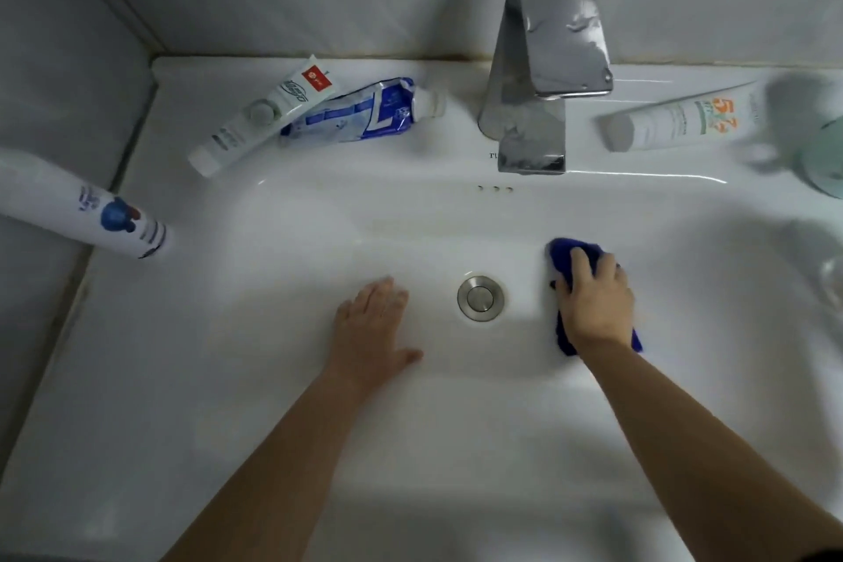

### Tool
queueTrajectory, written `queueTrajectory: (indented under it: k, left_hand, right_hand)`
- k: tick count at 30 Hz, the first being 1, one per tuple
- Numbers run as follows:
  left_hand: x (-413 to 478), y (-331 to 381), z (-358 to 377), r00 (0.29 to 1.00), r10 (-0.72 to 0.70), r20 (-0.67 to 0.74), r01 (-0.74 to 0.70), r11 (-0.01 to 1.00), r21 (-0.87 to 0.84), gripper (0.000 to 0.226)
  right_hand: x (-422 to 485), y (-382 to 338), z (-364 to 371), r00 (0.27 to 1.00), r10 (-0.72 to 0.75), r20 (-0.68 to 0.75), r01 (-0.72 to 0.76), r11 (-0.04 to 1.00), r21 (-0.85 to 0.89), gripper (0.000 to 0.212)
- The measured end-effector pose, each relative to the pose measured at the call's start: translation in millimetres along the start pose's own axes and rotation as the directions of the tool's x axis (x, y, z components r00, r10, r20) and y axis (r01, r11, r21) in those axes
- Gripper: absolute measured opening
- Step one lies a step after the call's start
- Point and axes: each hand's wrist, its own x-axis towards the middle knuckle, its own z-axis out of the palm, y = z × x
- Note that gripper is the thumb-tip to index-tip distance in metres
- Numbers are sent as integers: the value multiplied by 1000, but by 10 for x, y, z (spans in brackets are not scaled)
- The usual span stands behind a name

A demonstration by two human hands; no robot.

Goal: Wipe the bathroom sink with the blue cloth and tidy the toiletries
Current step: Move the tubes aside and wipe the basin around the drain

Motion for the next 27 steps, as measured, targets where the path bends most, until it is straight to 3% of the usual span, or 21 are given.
queueTrajectory:
  k: [2,3,5,6,8,11,13,14,16,18,20,21,22,24,27]
  left_hand:
    - [47,-59,78,998,3,-60,-4,1000,-14,91]
    - [53,-76,104,996,2,-86,-4,1000,-30,91]
    - [35,-78,118,996,-3,-91,-2,999,-54,93]
    - [36,-72,110,996,-8,-85,3,999,-54,95]
    - [50,-47,77,998,-13,-55,10,998,-55,95]
    - [45,-53,-20,1000,-3,-5,3,999,-37,81]
    - [-26,-88,-204,1000,3,-25,-5,998,-56,73]
    - [-96,-126,-324,998,11,-55,-14,998,-53,72]
    - [-296,-258,-582,990,44,-138,-45,999,-6,68]
    - [-544,-458,-794,982,71,-178,-60,996,67,65]
    - [-786,-704,-913,980,60,-191,-39,993,114,62]
    - [-896,-818,-950,981,40,-189,-16,992,129,61]
    - [-988,-916,-970,983,17,-183,8,990,137,59]
    - [-1122,-1039,-976,982,-36,-187,60,990,125,56]
    - [-1179,-1060,-942,962,-93,-255,106,994,39,50]
  right_hand:
    - [29,-224,89,996,-58,-64,65,992,107,35]
    - [-62,-273,120,983,-164,-77,174,975,140,36]
    - [-345,-152,182,870,-491,-42,492,864,105,41]
    - [-443,-23,160,818,-575,-1,573,814,97,44]
    - [-458,219,66,870,-492,-13,492,868,68,48]
    - [-246,162,44,992,-123,-40,125,991,41,44]
    - [-158,-318,127,998,57,38,-62,988,143,45]
    - [-183,-641,179,996,43,83,-59,978,200,46]
    - [-363,-1276,314,980,-181,78,154,949,274,46]
    - [-653,-1652,385,868,-494,56,455,836,307,46]
    - [-706,-1639,415,758,-651,33,614,730,302,47]
    - [-640,-1563,418,770,-638,-1,613,739,281,46]
    - [-553,-1489,427,826,-563,-34,552,793,257,44]
    - [-369,-1456,425,951,-305,-54,308,915,261,41]
    - [-282,-1865,444,999,-9,38,-5,935,355,48]
